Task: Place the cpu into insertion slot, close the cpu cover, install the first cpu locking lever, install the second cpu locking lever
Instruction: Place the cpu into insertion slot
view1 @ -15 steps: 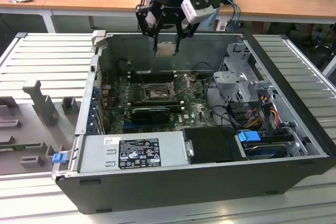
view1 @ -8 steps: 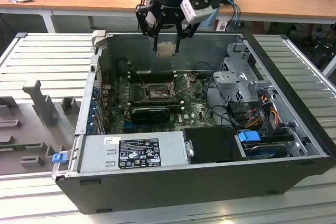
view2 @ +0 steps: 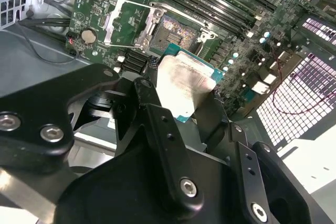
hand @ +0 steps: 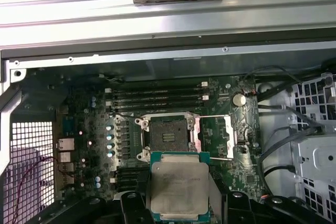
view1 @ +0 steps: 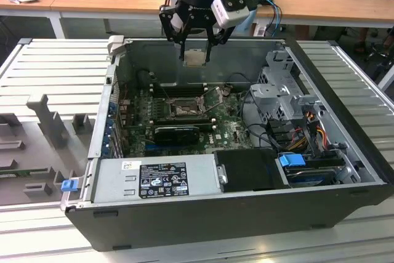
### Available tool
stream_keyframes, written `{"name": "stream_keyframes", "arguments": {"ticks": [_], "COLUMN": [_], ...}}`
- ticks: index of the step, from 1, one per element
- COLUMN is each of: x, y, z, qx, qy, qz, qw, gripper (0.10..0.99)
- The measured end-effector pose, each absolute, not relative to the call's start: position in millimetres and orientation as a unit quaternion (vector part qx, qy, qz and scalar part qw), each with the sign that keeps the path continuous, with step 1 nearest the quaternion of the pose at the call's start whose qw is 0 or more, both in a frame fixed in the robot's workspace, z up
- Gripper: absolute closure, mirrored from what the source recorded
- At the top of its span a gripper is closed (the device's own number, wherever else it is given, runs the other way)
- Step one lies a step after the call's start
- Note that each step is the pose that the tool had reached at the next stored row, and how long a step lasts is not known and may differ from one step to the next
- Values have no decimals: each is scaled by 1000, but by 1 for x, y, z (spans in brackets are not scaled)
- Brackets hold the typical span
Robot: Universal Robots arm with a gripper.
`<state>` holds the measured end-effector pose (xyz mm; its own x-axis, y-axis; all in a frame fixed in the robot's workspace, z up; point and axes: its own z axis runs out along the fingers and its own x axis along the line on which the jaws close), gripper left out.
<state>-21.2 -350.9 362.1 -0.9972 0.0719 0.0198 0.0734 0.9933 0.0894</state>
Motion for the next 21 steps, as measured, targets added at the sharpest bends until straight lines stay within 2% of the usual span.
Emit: {"name": "stream_keyframes", "arguments": {"ticks": [21], "x": [-21], "y": [-351], "z": [362], "qx": [-54], "qy": [-997], "qz": [-45], "qw": [8], "gripper": [557]}}
